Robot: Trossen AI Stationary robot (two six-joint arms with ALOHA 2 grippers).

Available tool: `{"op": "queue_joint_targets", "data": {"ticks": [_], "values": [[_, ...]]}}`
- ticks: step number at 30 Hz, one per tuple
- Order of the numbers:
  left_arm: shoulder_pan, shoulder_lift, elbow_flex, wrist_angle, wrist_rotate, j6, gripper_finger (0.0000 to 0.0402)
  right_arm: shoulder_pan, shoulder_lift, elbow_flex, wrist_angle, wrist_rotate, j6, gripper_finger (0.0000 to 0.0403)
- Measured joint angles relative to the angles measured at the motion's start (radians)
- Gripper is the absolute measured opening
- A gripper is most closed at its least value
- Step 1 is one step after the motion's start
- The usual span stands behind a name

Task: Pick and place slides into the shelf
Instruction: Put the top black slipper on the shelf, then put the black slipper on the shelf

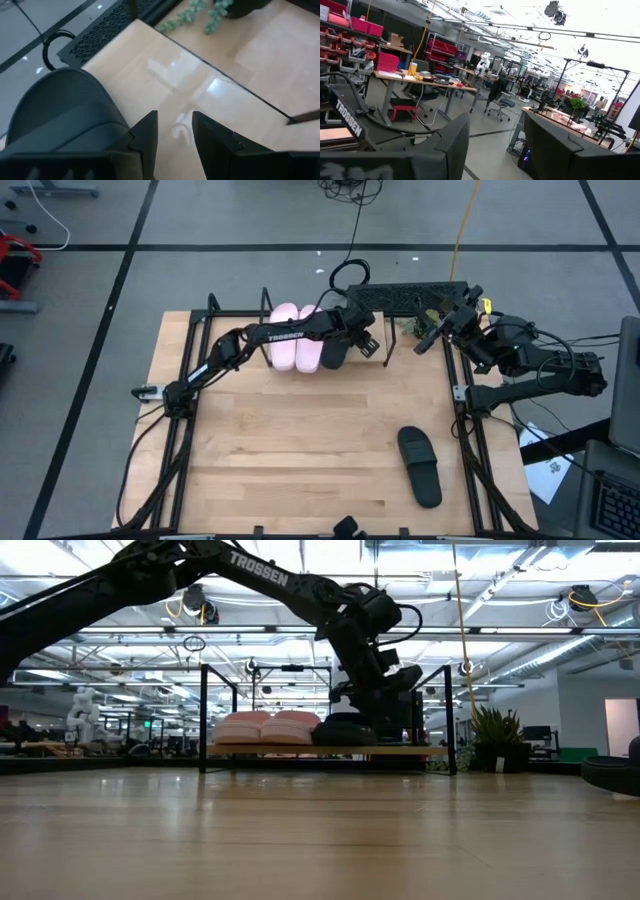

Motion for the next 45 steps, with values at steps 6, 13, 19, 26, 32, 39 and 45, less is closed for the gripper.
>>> {"op": "queue_joint_targets", "data": {"ticks": [6, 13, 19, 26, 32, 39, 45], "values": [[0.017, 0.0, 0.0, -0.008, -0.004, -0.027, 0.0129, 0.0, 0.0, 0.0, 0.0, 0.0, 0.0, 0.018], [0.024, 0.0, 0.0, -0.002, -0.005, -0.047, 0.0129, 0.0, 0.0, 0.0, 0.0, 0.0, -0.001, 0.018], [0.02, 0.0, 0.0, 0.026, -0.009, -0.054, 0.0129, 0.0, 0.0, 0.0, 0.0, 0.0, -0.013, 0.018], [0.029, 0.002, 0.0, 0.069, -0.036, -0.054, 0.0129, 0.0, 0.0, 0.0, -0.001, 0.0, -0.019, 0.018], [0.041, -0.003, 0.003, 0.061, -0.062, -0.061, 0.0129, 0.0, 0.0, 0.0, -0.018, 0.0, -0.028, 0.018], [0.071, -0.022, 0.133, 0.038, -0.128, 0.003, 0.0129, 0.0, 0.0, 0.0, -0.024, 0.0, -0.03, 0.018], [0.107, -0.15, 0.152, -0.037, -0.2, 0.052, 0.0129, 0.0, -0.001, 0.0, -0.056, 0.0, -0.037, 0.018]]}}
